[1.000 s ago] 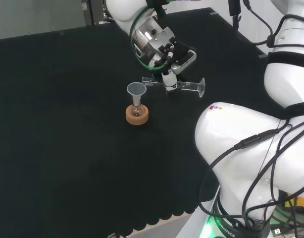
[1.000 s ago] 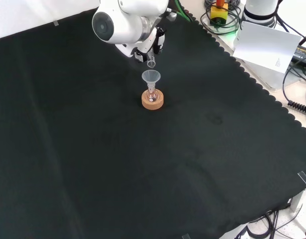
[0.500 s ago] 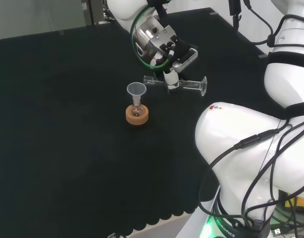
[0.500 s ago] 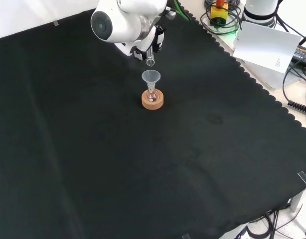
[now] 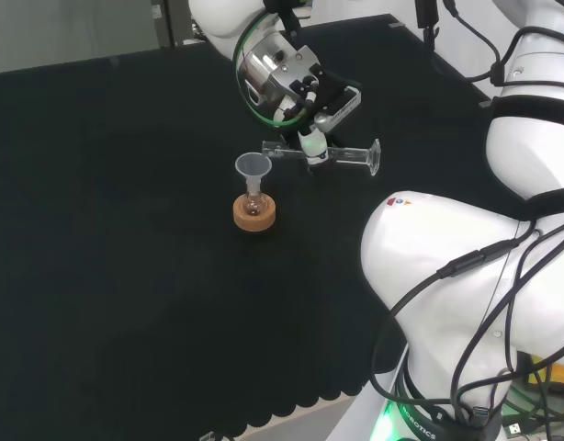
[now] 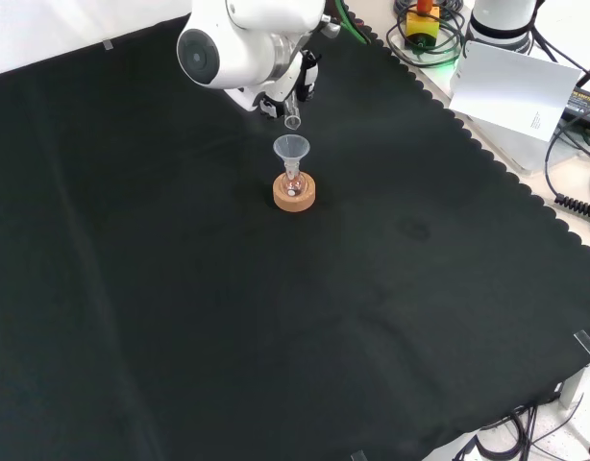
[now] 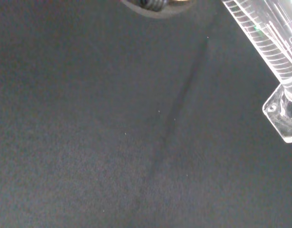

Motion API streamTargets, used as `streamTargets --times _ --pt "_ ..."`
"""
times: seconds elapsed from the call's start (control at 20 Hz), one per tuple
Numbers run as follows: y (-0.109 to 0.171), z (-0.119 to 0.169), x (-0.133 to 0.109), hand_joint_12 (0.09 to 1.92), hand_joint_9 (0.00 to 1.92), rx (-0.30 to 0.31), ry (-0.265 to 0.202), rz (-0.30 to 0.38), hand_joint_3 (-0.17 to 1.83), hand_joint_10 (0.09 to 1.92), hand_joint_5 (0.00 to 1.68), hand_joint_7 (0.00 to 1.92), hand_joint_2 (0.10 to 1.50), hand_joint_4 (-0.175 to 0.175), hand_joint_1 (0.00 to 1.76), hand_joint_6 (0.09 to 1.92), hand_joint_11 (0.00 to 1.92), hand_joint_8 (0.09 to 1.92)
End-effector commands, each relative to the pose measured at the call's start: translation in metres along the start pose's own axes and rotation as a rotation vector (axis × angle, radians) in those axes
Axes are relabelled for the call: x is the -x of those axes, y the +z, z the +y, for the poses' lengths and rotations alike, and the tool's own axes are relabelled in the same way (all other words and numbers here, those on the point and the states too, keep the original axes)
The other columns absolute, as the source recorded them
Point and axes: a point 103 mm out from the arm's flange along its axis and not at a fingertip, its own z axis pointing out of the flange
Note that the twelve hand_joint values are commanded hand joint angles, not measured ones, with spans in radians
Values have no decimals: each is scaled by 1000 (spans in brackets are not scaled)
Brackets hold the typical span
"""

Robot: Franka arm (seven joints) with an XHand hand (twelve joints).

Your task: Pour the water from the graduated cylinder into the round-bottom flask.

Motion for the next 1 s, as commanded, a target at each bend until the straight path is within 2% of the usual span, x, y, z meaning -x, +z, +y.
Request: streamTargets --times 0.05,0.45,0.8,1.0 --pt "-1 1 -4 659 1246 -25 8 -13 3 725 1001 888 1038 -157 1504 717 1242 1069" --pt "-2 1 -4 659 1245 -40 8 -21 3 726 1001 888 1038 -159 1504 717 1242 1069" --pt "-10 2 -16 659 1245 -68 17 -42 3 726 1002 888 1038 -161 1504 717 1242 1069" --pt "-7 1 -10 660 1245 -70 14 -42 3 727 1002 888 1038 -161 1504 717 1241 1069"
